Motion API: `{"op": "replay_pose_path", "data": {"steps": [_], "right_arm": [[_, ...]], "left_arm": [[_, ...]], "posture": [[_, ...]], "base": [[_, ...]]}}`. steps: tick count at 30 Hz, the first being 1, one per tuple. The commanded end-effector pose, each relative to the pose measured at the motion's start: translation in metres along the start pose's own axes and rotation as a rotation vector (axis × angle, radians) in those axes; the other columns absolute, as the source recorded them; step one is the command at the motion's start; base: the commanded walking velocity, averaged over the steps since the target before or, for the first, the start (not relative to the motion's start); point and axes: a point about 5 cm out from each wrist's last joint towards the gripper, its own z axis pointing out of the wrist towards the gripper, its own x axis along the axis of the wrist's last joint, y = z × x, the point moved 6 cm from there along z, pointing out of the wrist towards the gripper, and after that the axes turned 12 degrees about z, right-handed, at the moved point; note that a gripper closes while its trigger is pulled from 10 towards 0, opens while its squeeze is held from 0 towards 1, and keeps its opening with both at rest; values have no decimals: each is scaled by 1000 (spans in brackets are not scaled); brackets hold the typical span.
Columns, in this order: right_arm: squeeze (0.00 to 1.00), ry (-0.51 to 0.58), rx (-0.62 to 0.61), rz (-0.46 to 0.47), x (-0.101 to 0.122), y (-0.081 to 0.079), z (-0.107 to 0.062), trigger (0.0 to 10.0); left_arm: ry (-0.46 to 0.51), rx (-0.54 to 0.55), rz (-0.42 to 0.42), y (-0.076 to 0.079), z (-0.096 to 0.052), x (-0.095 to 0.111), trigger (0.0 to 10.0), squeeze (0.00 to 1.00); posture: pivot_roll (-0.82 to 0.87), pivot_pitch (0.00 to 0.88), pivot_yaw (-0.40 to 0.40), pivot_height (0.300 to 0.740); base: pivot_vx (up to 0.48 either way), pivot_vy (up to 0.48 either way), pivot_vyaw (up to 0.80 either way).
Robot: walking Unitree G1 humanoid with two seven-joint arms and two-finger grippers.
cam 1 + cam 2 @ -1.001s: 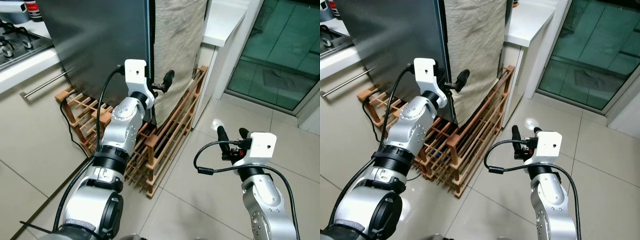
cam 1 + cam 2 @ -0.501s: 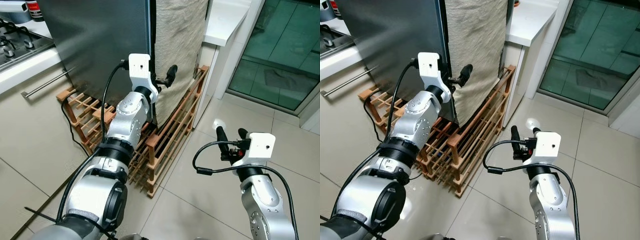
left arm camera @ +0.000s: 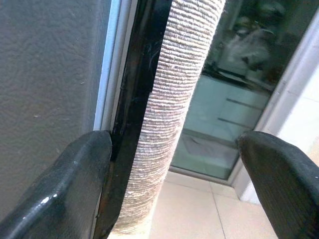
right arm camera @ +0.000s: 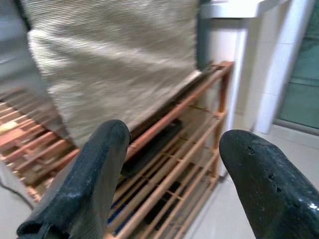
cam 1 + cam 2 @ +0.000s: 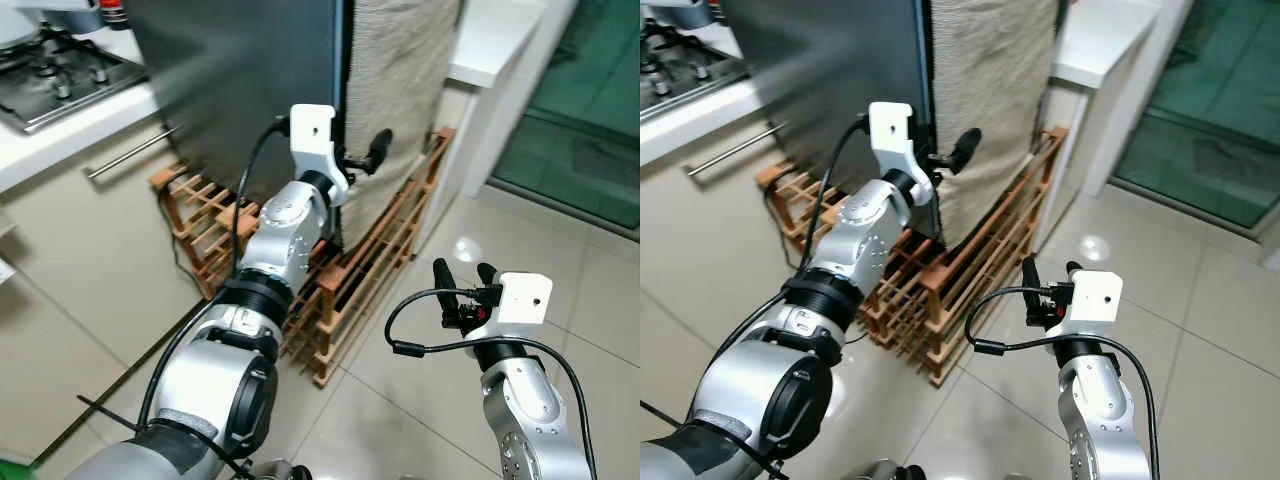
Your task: Restocking fridge
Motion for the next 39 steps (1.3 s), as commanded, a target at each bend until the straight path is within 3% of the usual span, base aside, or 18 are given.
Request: {"op": "replay_pose_path", "data": {"steps": [1,2,3,9,10,11,12,16,21,26,29,31,32,33,38,39], "right_arm": [[0,11,-6,-6,4,-2,-2,10000],[0,11,-6,-6,4,-2,-2,10000],[0,13,-13,-5,5,-1,-4,10000],[0,15,-22,-4,5,0,-5,10000],[0,15,-20,-4,5,-1,-4,10000],[0,15,-20,-4,5,-1,-4,10000],[0,16,-19,-4,6,-2,-3,10000],[0,18,-19,-7,7,-2,-2,10000],[0,20,-25,-11,8,1,-2,10000],[0,28,-34,-14,9,2,-1,10000],[0,31,-47,-17,10,7,2,10000],[0,40,-43,-17,13,9,6,10000],[0,40,-43,-17,13,9,6,10000],[0,48,-31,-19,16,9,12,10000],[0,61,-14,-25,20,8,26,10000],[0,63,-11,-25,21,8,28,10000]], "left_arm": [[4,-195,-26,56,10,1,10000,0],[4,-195,-26,56,10,1,10000,0],[32,-286,-85,80,10,6,10000,0],[90,-411,-191,118,9,19,10000,0],[138,-523,-275,150,3,34,10000,0],[138,-523,-275,150,3,34,10000,0],[166,-601,-325,169,-3,43,10000,0],[236,-797,-387,207,-25,72,10000,0],[258,-816,-371,207,-28,80,10000,0],[223,-641,-275,153,-21,63,10000,0],[159,-467,-150,102,-26,44,10000,0],[122,-280,-81,52,-34,32,10000,0],[122,-280,-81,52,-34,32,10000,0],[86,-103,-10,7,-47,21,10000,0],[16,211,72,-61,-76,2,10000,0],[4,247,92,-68,-81,-1,10000,0]], "posture": [[-161,66,88,740],[-161,66,88,740],[-168,72,96,740],[-175,75,100,740],[-175,75,100,740],[-175,75,100,740],[-186,74,101,740],[-194,68,103,740],[-197,59,101,740],[-194,47,97,740],[-177,18,89,740],[-163,3,81,740],[-163,3,81,740],[-138,0,66,740],[-91,0,43,740],[-91,0,43,740]], "base": [[0,0,0],[0,0,0],[0,0,0],[0,0,0],[0,0,0],[0,0,0],[0,0,0],[0,0,0],[0,0,0],[0,0,0],[0,0,0],[0,0,0],[0,0,0],[0,0,0],[0,0,0],[0,0,0]]}}
